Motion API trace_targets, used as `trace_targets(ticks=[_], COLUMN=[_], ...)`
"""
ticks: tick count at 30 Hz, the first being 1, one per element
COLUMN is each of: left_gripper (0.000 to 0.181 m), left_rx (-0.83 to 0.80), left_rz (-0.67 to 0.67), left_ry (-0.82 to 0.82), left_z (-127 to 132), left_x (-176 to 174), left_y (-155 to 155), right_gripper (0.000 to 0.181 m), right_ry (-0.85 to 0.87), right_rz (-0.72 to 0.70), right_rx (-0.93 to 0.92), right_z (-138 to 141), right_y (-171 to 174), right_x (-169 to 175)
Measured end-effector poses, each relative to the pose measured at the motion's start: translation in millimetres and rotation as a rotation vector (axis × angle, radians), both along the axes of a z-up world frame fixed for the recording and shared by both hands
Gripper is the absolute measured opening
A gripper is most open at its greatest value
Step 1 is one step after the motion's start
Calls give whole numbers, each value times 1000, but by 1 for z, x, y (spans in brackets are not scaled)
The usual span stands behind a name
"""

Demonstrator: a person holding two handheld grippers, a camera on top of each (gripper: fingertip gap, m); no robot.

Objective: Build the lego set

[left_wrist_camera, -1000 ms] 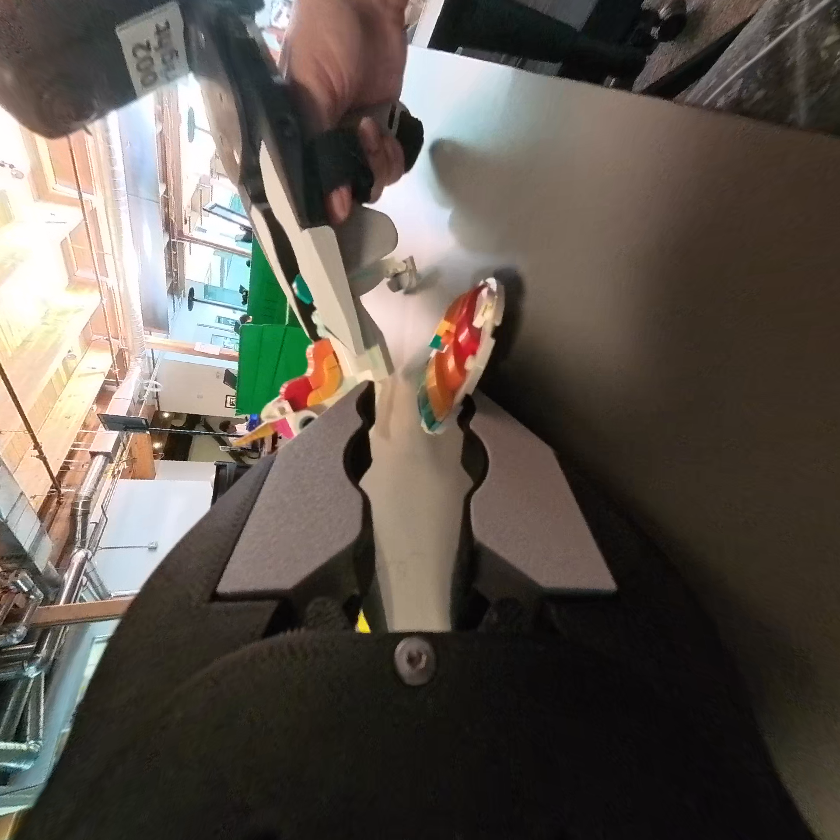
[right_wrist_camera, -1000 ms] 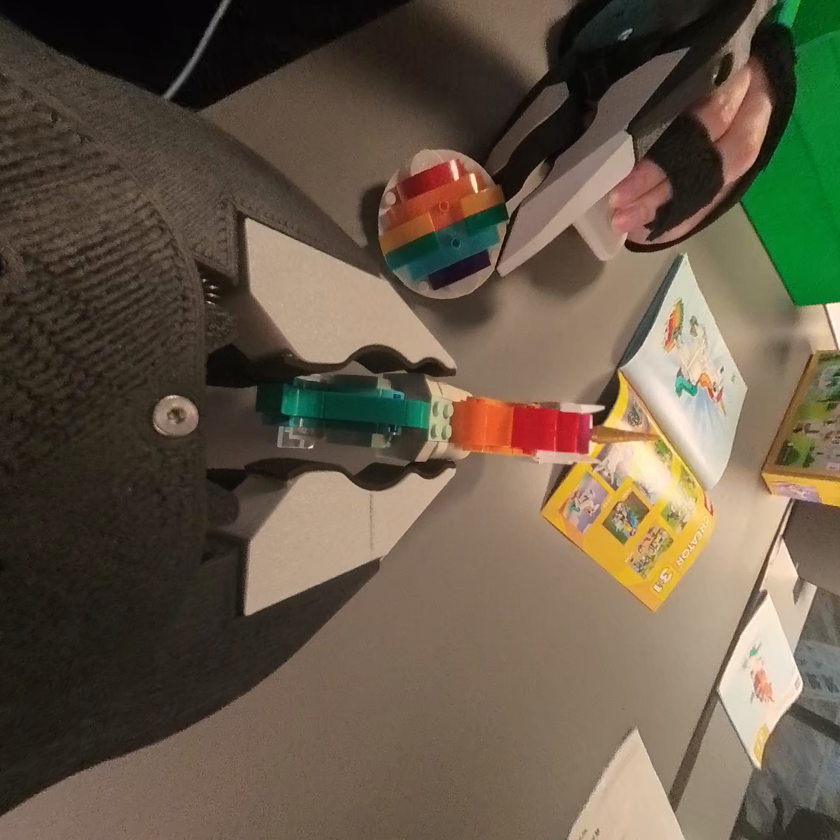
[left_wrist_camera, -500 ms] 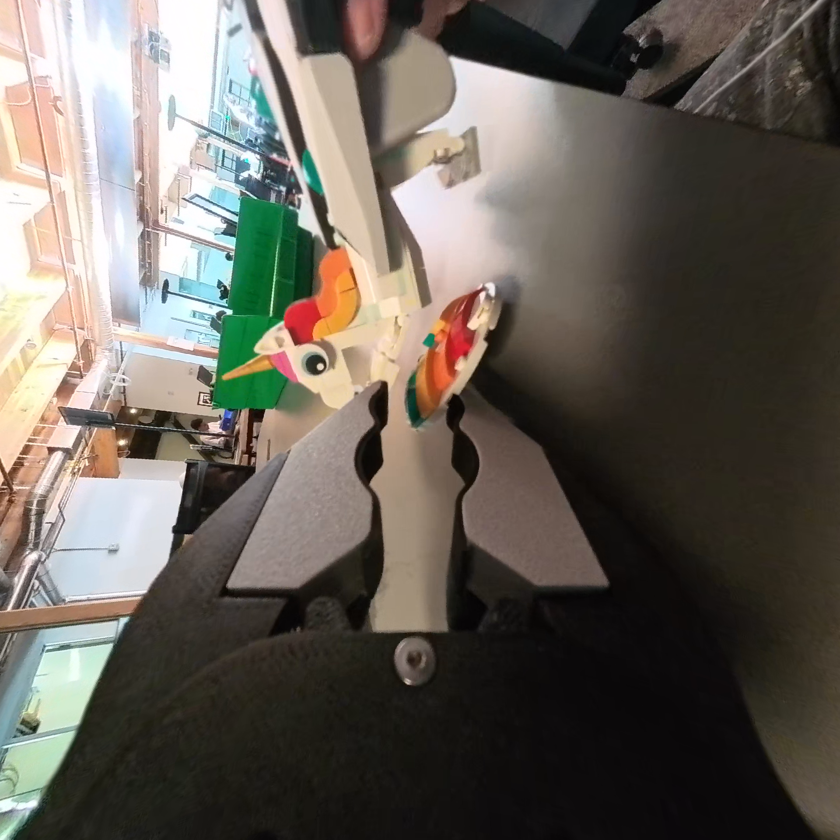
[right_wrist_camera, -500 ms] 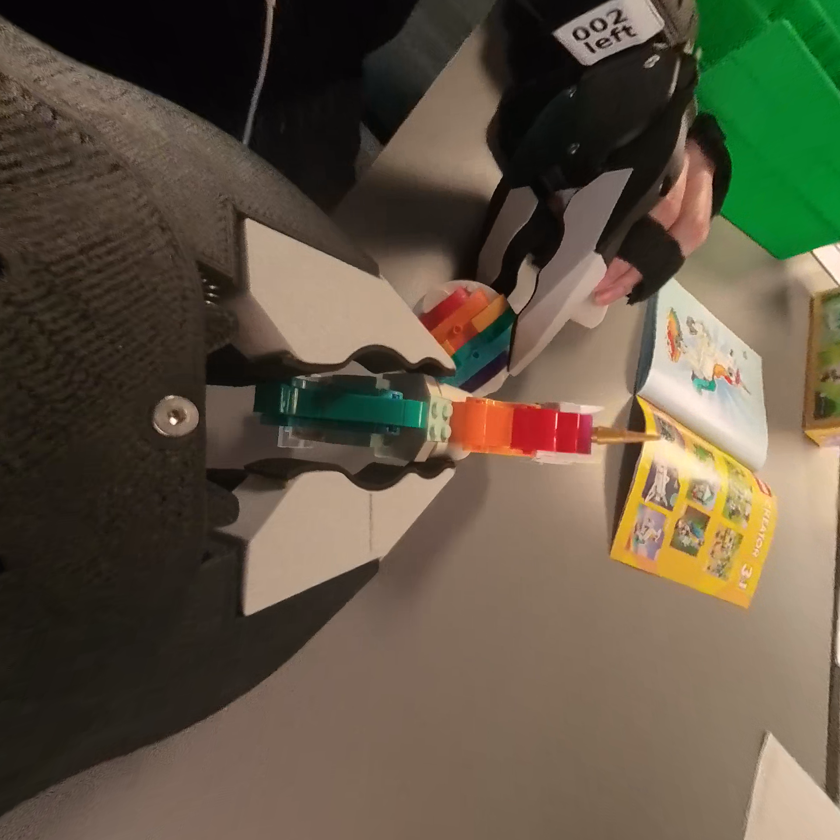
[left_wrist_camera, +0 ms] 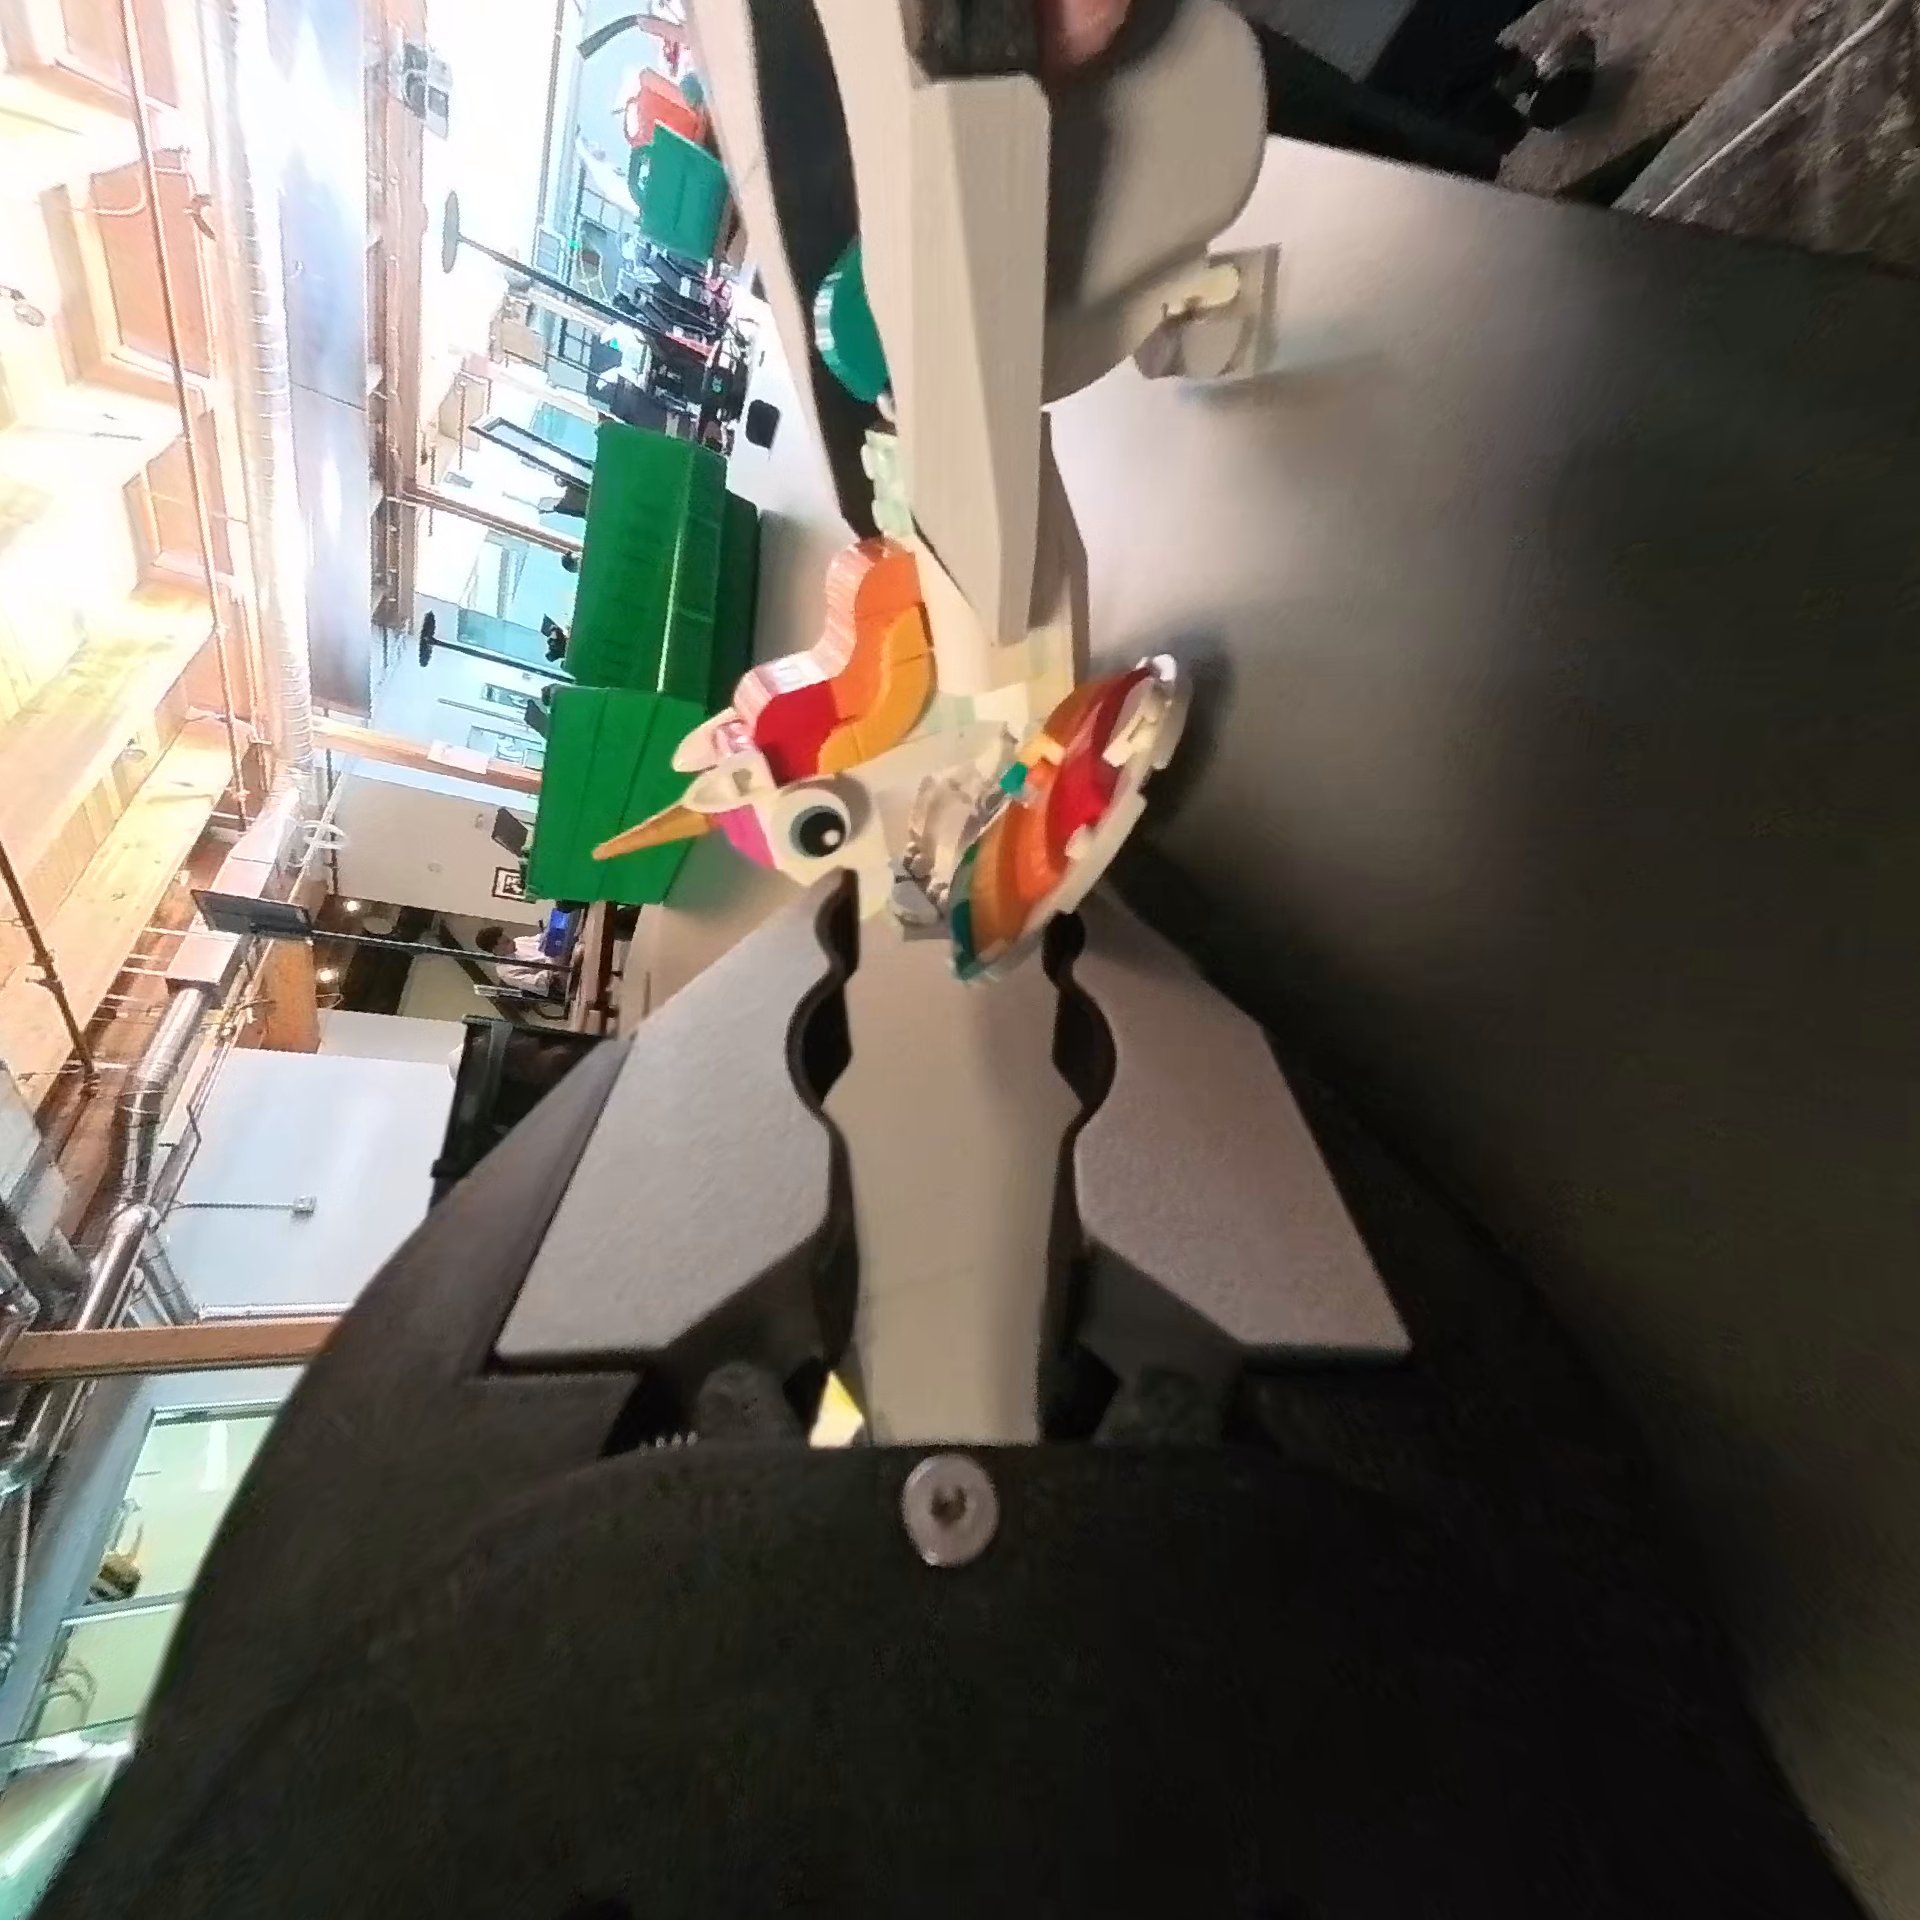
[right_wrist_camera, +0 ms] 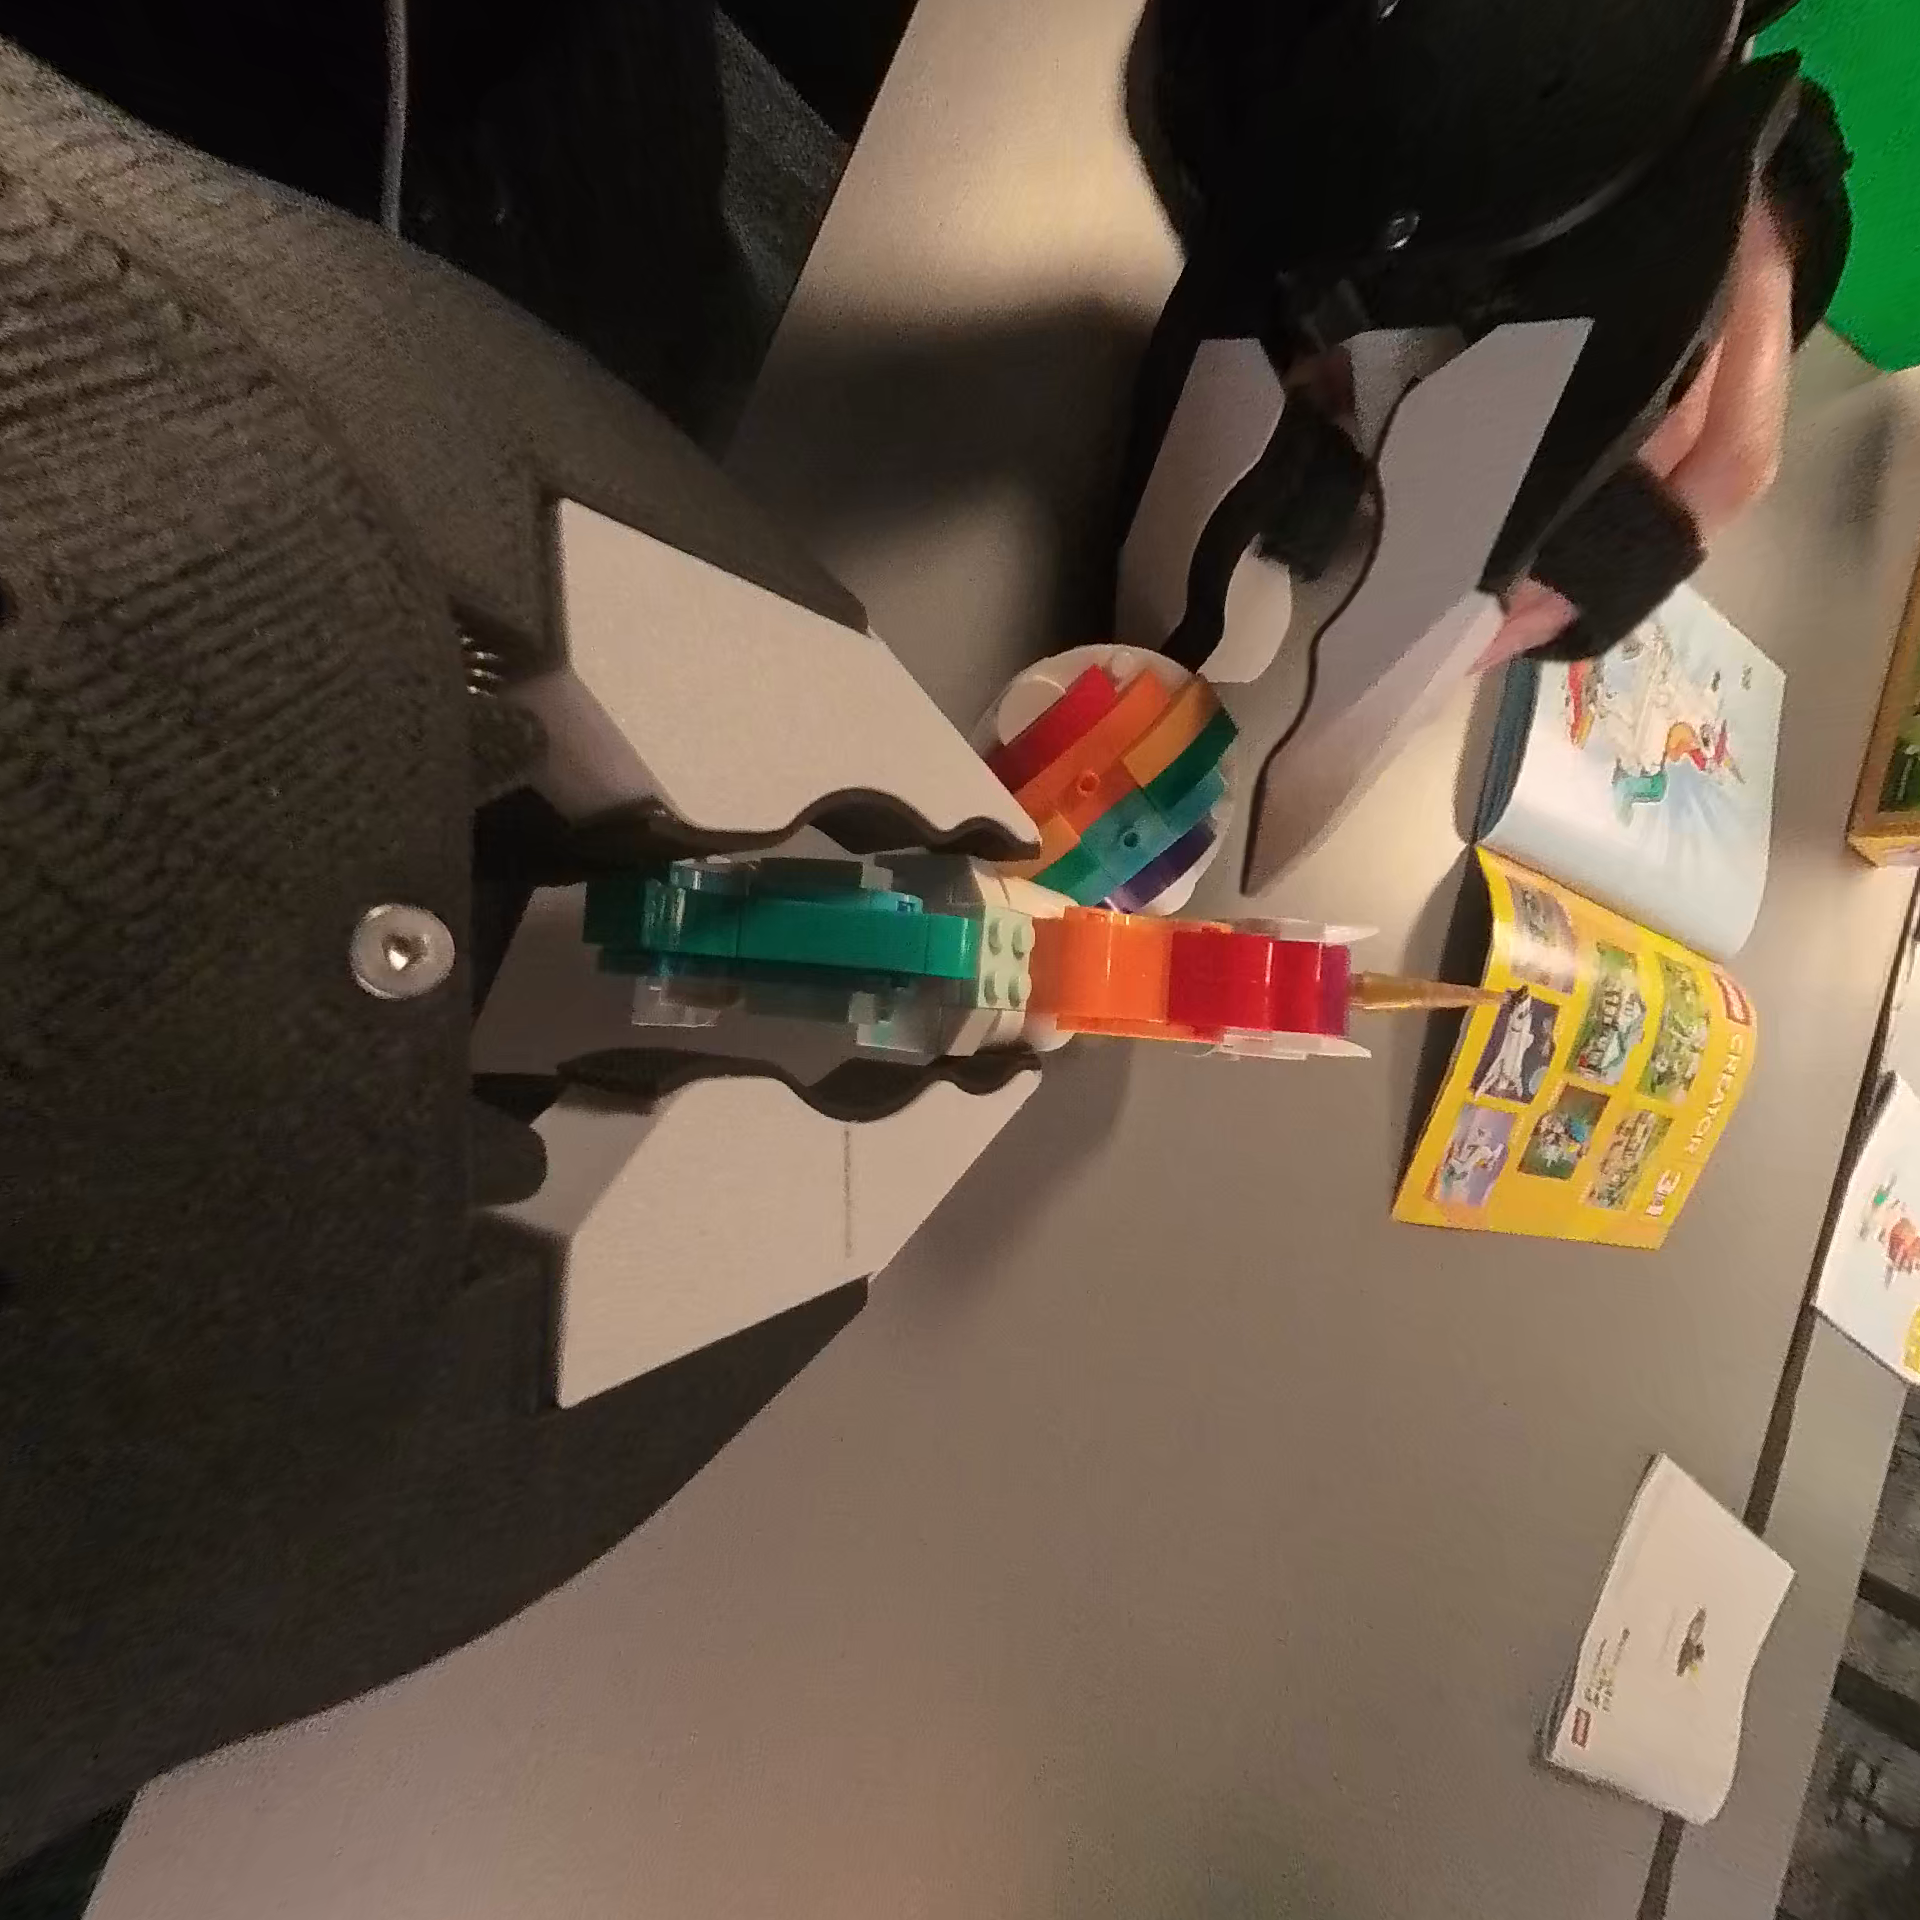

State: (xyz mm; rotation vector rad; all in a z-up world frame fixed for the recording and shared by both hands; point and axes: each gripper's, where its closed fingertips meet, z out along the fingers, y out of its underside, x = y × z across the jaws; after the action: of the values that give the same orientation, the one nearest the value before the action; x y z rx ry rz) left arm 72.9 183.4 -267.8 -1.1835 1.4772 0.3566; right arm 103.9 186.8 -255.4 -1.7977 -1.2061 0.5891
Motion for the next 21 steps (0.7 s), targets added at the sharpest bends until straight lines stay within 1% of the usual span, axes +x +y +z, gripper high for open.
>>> trace_targets(ticks=[1, 5, 6, 8, 11, 13, 15, 17, 19, 21], left_gripper=[37, 42, 38, 21, 12, 10, 9, 9, 9, 9], left_rx=[10, 65, 85, 130, 157, 169, 121, 51, -52, -186], left_rz=[-1, -28, -39, -59, -89, -101, -97, -96, -113, -162], left_ry=[0, 32, 43, 48, 43, 39, 38, 10, -49, -145], left_z=[1, 3, 4, 9, 15, 19, 17, 18, 20, 26], left_x=[-1, -1, -1, 0, 4, 6, 6, 6, 6, 9], left_y=[-1, -8, -10, -15, -21, -23, -22, -21, -23, -29], right_gripper=[35, 35, 35, 35, 35, 35, 35, 35, 35, 34], right_ry=[-1, -4, 0, 12, 30, 50, 98, 190, 316, 489], right_rz=[-2, -14, -18, -26, -34, -37, -32, 8, 81, 170], right_rx=[3, 11, 7, -8, -14, -12, -34, -60, -95, -188], right_z=[0, -1, -1, -1, 0, 3, 7, 18, 35, 59], right_y=[0, 0, 0, 1, 3, 6, 10, 11, 9, 6], right_x=[-1, -3, -4, -3, -2, -1, 0, -1, -4, -6])
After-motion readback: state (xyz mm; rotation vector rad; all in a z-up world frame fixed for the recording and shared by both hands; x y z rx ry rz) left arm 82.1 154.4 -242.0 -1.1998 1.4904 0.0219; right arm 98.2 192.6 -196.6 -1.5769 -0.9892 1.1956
